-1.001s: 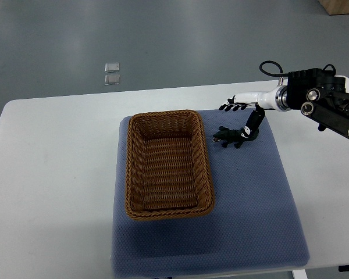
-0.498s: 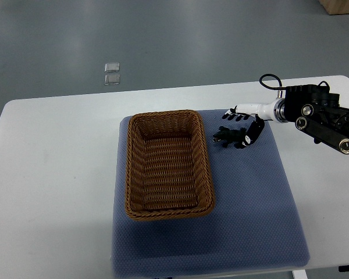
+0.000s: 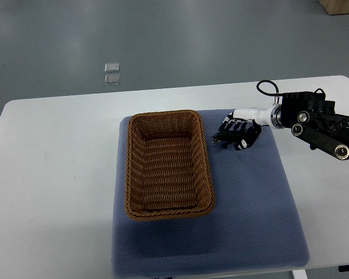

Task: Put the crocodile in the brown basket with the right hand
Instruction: 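Lift the crocodile with the right hand and carry it over the basket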

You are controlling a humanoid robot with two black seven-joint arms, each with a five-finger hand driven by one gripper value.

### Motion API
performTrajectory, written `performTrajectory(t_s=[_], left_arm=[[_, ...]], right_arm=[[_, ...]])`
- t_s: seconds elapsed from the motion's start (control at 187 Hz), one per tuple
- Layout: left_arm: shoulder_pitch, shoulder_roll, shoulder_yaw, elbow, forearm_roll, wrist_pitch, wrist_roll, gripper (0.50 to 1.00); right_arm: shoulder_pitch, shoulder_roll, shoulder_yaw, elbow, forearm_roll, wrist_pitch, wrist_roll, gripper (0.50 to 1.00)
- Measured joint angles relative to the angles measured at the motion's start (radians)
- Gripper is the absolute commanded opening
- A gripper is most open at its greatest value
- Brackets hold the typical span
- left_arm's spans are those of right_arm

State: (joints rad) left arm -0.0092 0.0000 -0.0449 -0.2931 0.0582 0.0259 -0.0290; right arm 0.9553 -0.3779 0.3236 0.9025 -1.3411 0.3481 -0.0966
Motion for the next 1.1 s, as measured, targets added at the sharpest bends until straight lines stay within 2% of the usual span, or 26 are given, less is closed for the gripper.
performTrajectory(t_s=[0.064,0.182,0.209,0.359,0.696,1.102], left_arm=[[0.000,0.000,0.000,0.000,0.000,0.000,0.000,1.000],[0.000,0.000,0.000,0.000,0.000,0.000,0.000,1.000],[0.000,0.000,0.000,0.000,0.000,0.000,0.000,1.000],[0.000,0.000,0.000,0.002,0.000,0.000,0.000,1.000],[0.000,0.000,0.000,0.000,0.000,0.000,0.000,1.000],[0.000,0.000,0.000,-0.002,0.000,0.000,0.000,1.000]], right_arm=[[-0.001,0.003,0.000,-0.005,-0.007,-0.001,0.003,0.654],[-0.008,0.004,-0.001,-0.015,-0.023,-0.011,0.017,0.611],[-0.009,0.004,-0.003,-0.016,-0.029,-0.013,0.020,0.582],[-0.009,0.003,-0.007,-0.018,-0.039,-0.024,0.030,0.509],[0.046,-0.018,-0.005,-0.017,-0.028,-0.015,0.032,0.513],[0.143,-0.068,-0.003,0.011,-0.017,0.029,0.035,0.521]])
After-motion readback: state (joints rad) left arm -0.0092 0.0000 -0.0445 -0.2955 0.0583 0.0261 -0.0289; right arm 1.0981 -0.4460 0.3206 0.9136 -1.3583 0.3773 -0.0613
